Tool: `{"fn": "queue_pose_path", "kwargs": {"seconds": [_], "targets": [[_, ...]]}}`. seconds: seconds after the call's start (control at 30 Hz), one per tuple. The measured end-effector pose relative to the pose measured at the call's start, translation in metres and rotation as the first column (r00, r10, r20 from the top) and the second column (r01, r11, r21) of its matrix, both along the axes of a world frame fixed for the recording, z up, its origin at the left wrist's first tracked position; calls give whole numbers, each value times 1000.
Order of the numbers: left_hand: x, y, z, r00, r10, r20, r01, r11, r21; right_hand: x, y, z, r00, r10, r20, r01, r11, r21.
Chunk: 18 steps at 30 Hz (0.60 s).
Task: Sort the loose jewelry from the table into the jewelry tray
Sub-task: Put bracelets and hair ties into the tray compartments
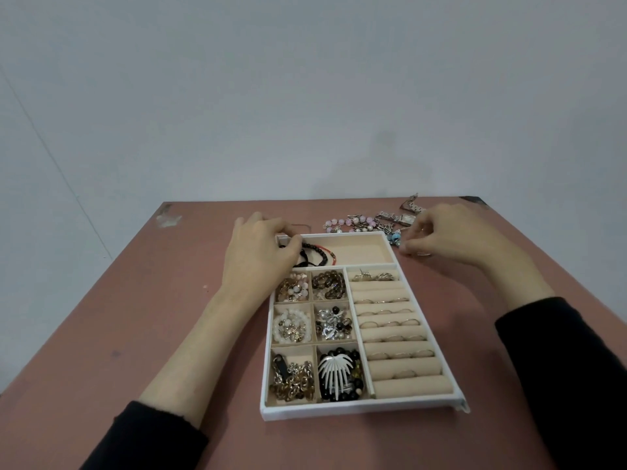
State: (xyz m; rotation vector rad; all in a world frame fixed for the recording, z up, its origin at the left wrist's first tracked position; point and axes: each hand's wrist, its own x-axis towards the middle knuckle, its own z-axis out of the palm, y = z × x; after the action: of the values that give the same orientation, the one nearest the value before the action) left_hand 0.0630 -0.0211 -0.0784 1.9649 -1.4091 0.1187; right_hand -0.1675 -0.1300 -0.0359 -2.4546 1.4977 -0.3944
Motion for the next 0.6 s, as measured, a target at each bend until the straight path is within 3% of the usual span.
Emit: {"fn": "queue_pose_path", "kwargs": {"seconds": [0.27,0.37,0.5,0.6], "targets": [[-3,3,4,1000,-16,-9,16,1000,-18,2,0,-8,997,-42,-65,42,999,-11],[-4,5,6,1000,-13,-12,12,1000,-22,4,-2,-9,996,-53,-78,46,996,-83],[-7,8,9,999,-13,-29,12,1000,-22,2,-4,-9,996,-85,22,87,987,-137],[-8,10,10,999,-25,-22,25,999,-30,-2,-8,-11,978,-84,191,108,987,-122]]}}
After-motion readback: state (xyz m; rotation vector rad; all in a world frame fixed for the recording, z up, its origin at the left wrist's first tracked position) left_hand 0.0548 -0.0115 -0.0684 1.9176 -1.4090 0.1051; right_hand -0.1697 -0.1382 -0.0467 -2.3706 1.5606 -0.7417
